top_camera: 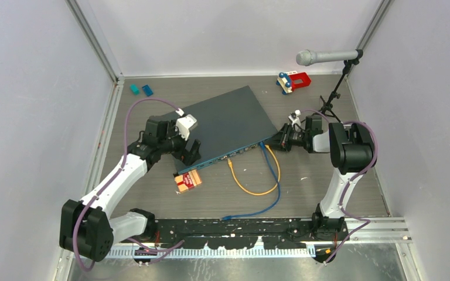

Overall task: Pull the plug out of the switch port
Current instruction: Pull the connector from the switch port, then place the connector at the center of the board.

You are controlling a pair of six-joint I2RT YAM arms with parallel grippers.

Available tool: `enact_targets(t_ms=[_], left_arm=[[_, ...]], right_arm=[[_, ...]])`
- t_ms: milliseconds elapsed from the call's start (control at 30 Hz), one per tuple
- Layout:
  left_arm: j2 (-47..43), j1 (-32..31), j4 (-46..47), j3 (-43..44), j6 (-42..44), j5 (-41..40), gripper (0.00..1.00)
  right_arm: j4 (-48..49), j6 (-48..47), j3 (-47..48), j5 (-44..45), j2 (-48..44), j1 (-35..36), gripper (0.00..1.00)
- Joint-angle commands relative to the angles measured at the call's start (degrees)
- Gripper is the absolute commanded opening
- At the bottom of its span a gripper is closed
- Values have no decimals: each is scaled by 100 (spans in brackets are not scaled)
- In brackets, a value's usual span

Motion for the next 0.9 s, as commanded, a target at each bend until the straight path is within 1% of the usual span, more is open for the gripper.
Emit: enact_targets(t_ms=[0,200,467,667,767,867], left_arm=[[-167,20,69,-26,112,133,100],[-156,20,67,-26,152,129,100],[-179,20,66,-52,161,149,100],[-165,20,73,-11,169,174,100],[-133,15,76,24,141,202,100],[-127,20,76,60,119,241,100]], right_arm=[[-466,-450,133,306,-346,-148,1],[-1456,-1170,301,379,-452,-164,1],[-1985,-1419,345,433,-732,-191,1],[-2370,-1303,484,464,-1536,-421,1],[-2958,-1404,664,574,-2039,-555,1],[-3561,-1702,788,803,-2541,-647,1]])
